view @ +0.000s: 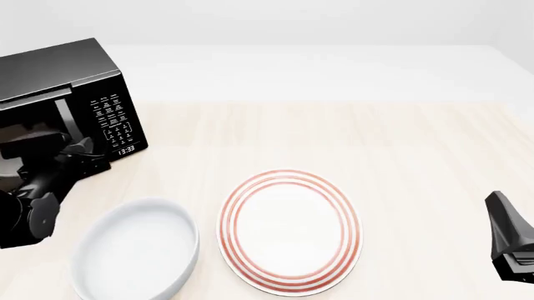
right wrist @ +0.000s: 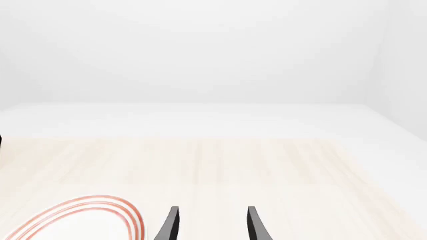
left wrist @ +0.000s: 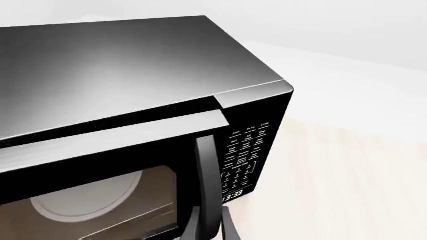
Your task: Open the microwave.
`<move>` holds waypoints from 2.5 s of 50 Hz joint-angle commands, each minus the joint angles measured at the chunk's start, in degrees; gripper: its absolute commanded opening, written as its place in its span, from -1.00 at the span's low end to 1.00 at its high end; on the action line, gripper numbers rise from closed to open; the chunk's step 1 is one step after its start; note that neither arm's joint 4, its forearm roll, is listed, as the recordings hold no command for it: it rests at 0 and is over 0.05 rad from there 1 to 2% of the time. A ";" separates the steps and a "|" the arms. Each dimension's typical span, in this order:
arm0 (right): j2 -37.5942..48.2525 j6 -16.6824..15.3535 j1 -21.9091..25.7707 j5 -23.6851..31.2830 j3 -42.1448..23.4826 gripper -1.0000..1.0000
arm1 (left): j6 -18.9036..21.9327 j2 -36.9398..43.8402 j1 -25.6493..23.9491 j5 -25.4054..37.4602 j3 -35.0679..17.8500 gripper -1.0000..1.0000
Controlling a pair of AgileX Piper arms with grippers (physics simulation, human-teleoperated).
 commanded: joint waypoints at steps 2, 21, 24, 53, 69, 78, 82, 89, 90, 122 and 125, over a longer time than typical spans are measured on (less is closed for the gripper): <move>-0.01 0.01 0.01 0.00 0.00 1.00 | -0.60 -5.21 -2.74 -1.71 2.37 -1.00; 0.01 0.00 0.01 0.00 0.00 1.00 | -1.08 -7.95 -4.10 -5.60 7.81 -1.00; -0.01 -0.01 0.00 0.00 0.00 1.00 | -1.22 -9.15 -3.79 -5.61 8.75 -1.00; 0.01 0.01 0.01 0.00 0.00 1.00 | -1.46 -15.99 -4.82 -9.19 17.51 -1.00; 0.00 -0.02 0.00 0.00 0.00 1.00 | -0.52 -21.79 -4.39 -11.28 24.34 -1.00; 0.00 0.00 0.00 0.00 0.00 1.00 | -0.01 -24.13 -3.65 -10.06 25.38 -1.00; 0.00 0.01 -0.01 0.00 0.00 1.00 | 0.06 -25.25 -3.67 -8.96 25.38 -1.00; 0.00 0.01 0.00 0.00 0.00 1.00 | 0.31 -29.16 -3.57 -5.28 25.37 -1.00; 0.00 0.01 0.00 0.00 0.00 1.00 | 0.31 -29.21 -3.57 -5.22 25.37 -1.00; 0.01 0.00 0.00 0.00 0.00 1.00 | 0.00 -31.49 -2.76 -3.33 25.38 -1.00; -0.01 0.01 0.00 0.00 0.00 1.00 | 0.03 -31.10 -2.77 -3.71 25.38 -1.00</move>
